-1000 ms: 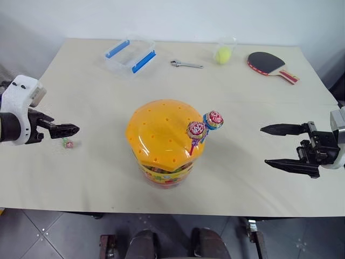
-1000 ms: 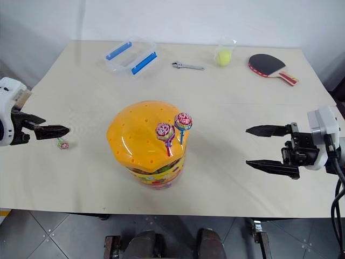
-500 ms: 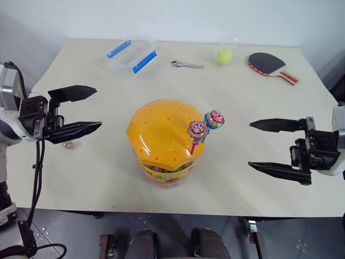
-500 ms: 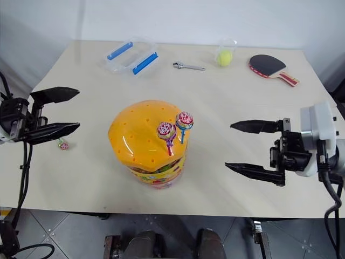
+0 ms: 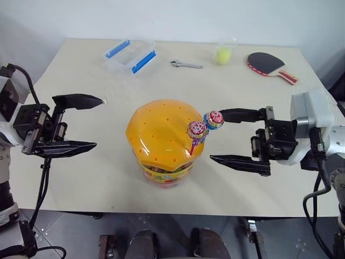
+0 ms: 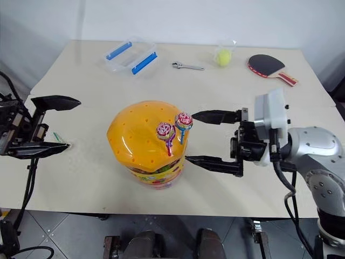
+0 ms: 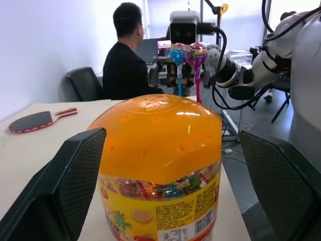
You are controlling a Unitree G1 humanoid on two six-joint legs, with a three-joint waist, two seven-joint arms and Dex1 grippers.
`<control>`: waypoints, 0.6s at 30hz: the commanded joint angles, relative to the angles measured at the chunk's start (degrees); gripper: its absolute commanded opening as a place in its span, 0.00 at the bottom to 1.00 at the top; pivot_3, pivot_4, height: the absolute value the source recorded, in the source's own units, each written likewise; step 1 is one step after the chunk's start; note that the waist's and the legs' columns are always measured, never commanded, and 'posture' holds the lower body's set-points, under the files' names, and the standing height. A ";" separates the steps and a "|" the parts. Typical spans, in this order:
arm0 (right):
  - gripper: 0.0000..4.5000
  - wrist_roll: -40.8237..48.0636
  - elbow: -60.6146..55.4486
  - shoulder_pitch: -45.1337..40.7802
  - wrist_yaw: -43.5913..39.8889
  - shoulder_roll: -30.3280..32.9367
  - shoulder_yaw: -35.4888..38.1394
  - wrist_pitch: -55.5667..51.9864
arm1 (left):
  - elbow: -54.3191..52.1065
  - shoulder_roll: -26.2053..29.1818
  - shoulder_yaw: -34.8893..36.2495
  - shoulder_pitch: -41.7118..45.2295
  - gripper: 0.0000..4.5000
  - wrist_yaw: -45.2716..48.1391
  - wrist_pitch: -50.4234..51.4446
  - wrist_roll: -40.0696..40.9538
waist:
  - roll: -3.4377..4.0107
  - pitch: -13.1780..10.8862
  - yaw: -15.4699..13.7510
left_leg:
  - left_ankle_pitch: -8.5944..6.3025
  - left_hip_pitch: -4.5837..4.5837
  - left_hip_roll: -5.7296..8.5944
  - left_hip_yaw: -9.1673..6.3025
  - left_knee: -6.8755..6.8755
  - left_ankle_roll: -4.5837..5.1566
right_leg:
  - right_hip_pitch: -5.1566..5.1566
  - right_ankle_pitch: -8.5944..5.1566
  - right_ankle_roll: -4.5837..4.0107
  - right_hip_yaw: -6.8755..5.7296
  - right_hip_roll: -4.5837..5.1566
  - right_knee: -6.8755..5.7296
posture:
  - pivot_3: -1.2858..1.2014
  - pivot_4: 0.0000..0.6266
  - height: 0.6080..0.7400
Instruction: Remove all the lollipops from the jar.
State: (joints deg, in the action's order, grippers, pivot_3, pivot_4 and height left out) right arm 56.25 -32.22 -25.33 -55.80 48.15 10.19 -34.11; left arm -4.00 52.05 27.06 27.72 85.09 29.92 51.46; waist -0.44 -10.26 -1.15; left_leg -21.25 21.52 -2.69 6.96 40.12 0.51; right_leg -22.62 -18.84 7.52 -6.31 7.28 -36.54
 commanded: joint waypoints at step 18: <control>0.02 -3.17 7.08 -9.27 -6.24 -5.18 -3.13 2.43 | -4.75 1.41 10.56 -13.34 1.00 -4.75 -1.49 2.02 | 0.00 0.00 1.23 | -0.01 0.00 -0.02 -0.04 -0.06 0.01 | 0.00 0.00 -0.01 -0.05 0.02 0.00 | 0.52 0.24 1.00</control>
State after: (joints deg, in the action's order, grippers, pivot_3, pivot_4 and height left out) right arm 52.09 -24.20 -33.54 -61.71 42.83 5.00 -32.40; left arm -7.62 53.61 36.53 14.63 80.77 29.38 52.27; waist -0.44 -10.26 0.08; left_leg -21.26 21.52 -2.70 6.92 40.06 0.52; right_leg -22.62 -18.84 7.51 -6.36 7.30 -36.54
